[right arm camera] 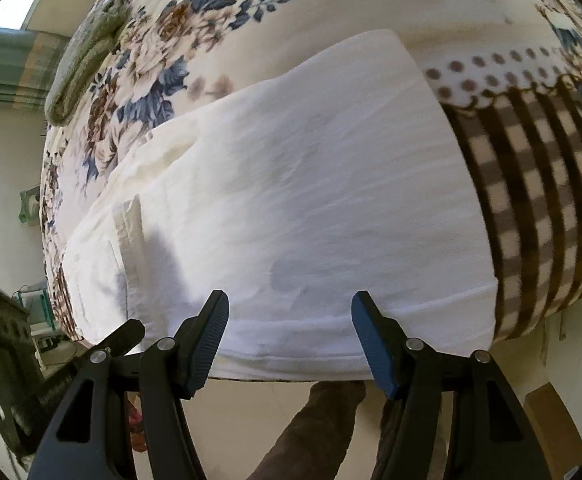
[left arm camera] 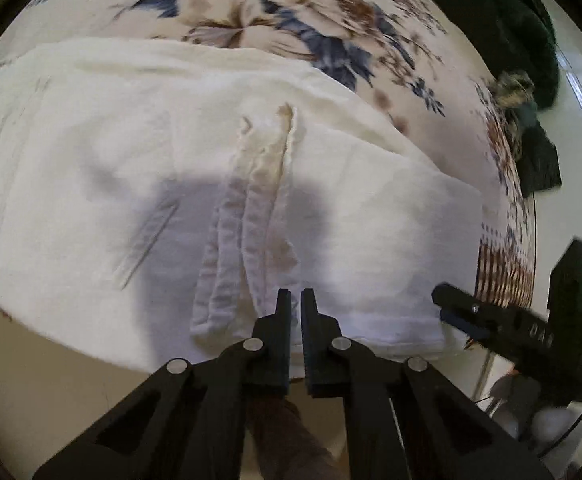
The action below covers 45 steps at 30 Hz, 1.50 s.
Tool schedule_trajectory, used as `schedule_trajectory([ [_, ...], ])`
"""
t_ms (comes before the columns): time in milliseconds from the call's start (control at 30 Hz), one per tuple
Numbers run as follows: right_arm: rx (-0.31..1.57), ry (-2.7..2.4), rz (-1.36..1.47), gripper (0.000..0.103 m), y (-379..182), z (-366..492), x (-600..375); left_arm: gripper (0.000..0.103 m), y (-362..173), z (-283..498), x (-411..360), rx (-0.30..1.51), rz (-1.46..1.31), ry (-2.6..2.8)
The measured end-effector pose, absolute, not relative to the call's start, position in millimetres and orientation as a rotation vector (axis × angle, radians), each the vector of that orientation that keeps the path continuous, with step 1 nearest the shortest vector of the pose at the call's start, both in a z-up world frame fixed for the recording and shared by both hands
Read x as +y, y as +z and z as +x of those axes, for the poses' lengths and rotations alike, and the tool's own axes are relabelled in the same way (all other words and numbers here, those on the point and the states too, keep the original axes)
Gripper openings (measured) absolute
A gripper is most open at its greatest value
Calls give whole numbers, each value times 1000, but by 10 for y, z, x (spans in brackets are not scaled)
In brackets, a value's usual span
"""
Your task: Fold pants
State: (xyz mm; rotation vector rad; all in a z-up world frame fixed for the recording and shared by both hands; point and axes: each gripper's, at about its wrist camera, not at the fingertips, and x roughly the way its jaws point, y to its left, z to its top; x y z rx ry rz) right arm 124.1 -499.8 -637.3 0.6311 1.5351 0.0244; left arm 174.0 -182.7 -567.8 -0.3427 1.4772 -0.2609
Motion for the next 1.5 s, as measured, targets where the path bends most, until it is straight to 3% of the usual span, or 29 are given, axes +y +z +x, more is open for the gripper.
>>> schedule_trajectory([
  [267,1542,-4,656,66,-6472,1293,-5027,0,-5514,1840,-1553,1361,-336,-195],
  [400,1554,10,639,66,-6486,1333,-4990,2,-5687,1916,-1319,1441,-580,-242],
  [533,1565,14,629,66,-6521,1375,-4954,25,-5651,1967,-1451,1474,-600,-286],
  [567,1568,14,628,66,-6529,1385,-4951,25,-5648,1973,-1508,1472,-587,-292],
  [767,1586,0,616,66,-6575,1436,-4920,22,-6033,2023,-1864,1566,-431,-322],
  [833,1589,-3,616,66,-6577,1444,-4911,4,-6059,2024,-1904,1532,-383,-332],
  [900,1587,-3,618,66,-6565,1447,-4907,2,-5978,2027,-1896,1485,-358,-339],
  [1067,1577,11,630,66,-6546,1443,-4891,2,-5656,1976,-1638,1384,-365,-301],
  [1333,1581,45,642,66,-6512,1454,-4804,2,-5630,1959,-1458,1418,-451,-306],
  [1500,1583,65,625,66,-6476,1484,-4776,11,-5805,2020,-1564,1511,-514,-303],
])
